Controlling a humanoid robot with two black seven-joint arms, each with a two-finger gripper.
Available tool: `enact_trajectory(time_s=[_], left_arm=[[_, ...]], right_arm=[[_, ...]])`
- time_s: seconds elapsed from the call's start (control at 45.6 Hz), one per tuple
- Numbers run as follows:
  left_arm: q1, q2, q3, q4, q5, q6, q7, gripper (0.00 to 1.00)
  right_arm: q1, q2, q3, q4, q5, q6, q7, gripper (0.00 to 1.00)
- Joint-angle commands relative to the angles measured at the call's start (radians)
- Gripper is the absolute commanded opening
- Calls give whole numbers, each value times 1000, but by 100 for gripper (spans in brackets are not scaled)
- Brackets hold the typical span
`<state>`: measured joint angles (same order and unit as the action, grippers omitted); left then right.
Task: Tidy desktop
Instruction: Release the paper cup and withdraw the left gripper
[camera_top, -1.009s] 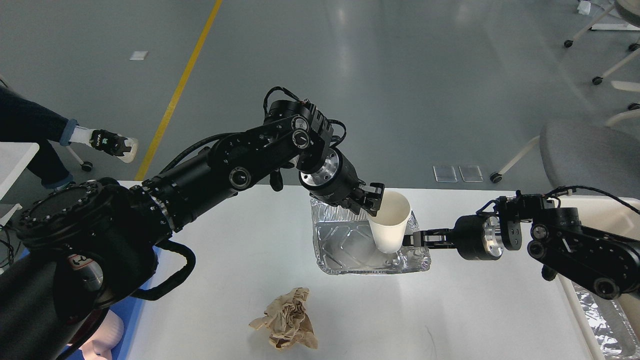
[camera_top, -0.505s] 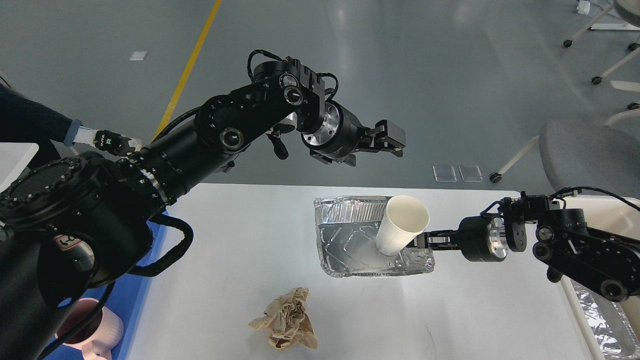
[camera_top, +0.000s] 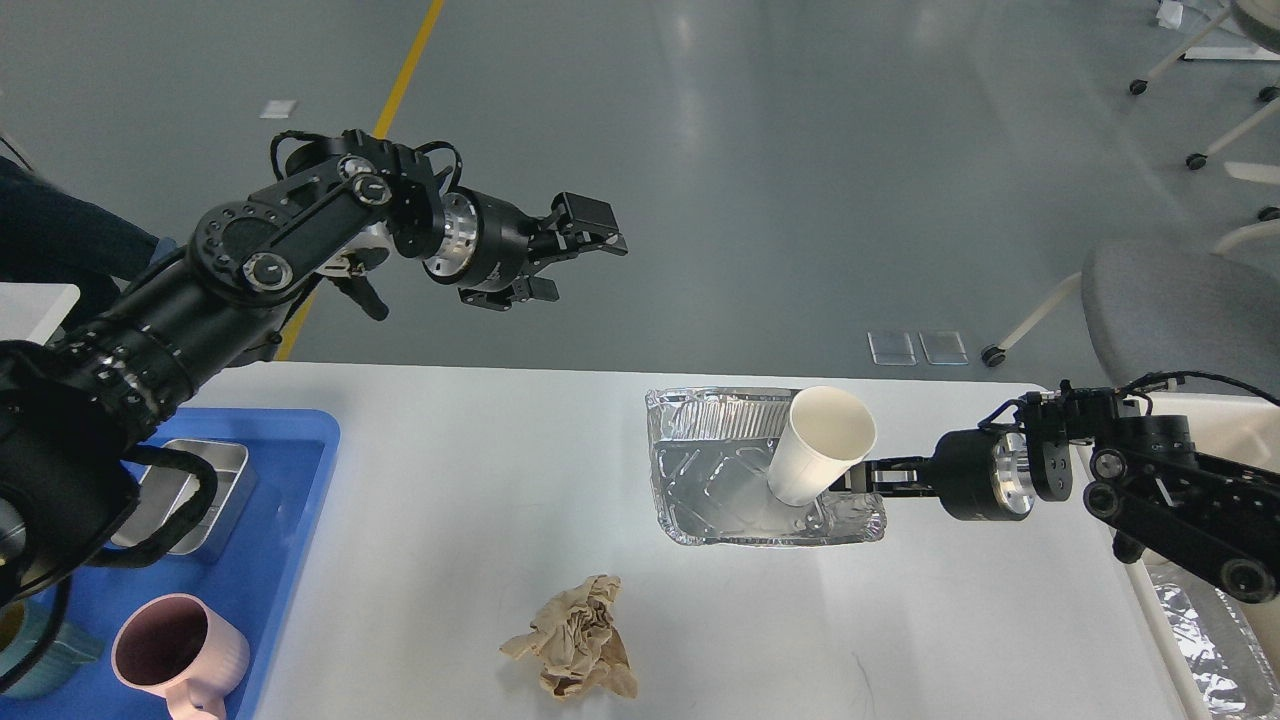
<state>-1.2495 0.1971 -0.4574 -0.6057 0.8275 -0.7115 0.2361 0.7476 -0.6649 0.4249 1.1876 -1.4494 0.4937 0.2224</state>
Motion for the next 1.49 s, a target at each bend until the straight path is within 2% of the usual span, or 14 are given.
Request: enact_trajectory(time_s=[0.0,0.066,0.263,0.351,0.483,0.614,0.702,0.746,0.812,0.966,1.229,1.295,1.361,1.47], left_arm=[[116,168,-4,-89,1,1,-219,98],[165,254,-7,-132,1,0,-283,98],[370,524,-32,-345,-1,-5,-418,98],[439,629,-73,-419,-2,-14,-443,98],[505,815,-96,-528,-7,-37,-452,98],[564,1042,-98,-643,-13,-49,-480,98],[567,1194,-95,-672,-21,-127,-532,98],[565,1257,-99,-672,-28,-186,-540,98],[553,1347,-102,-668,-39,-247,-540,98],[510,1505,-142,-663,-41,-248,-543,98],[463,1516,-133,-660,-34,-248,-515,98],[467,1504,-133,-658,-33,-248,-477,98],[466,1449,-136,-658,-30,-248,-414,98],[458,1250,-150,-660,-15,-248,-262,98]], right_arm=[[-1,-24,0,4,1,0,2,0],[-1,-36,1,12,1,0,2,0],[-1,-38,3,18,1,0,2,0],[-1,-38,3,18,1,-1,0,0],[-1,-41,5,18,1,-1,0,0],[-1,-55,11,18,1,-1,0,0],[-1,-55,11,18,1,-1,2,0],[-1,-55,11,18,1,-1,2,0],[1,-53,11,18,1,-1,2,0],[4,-47,11,17,3,-1,0,0],[1,-55,14,18,3,-4,0,0],[-1,-55,14,18,3,-4,0,0],[-2,-55,14,18,3,-4,2,0],[-4,-55,14,20,3,-4,2,0]])
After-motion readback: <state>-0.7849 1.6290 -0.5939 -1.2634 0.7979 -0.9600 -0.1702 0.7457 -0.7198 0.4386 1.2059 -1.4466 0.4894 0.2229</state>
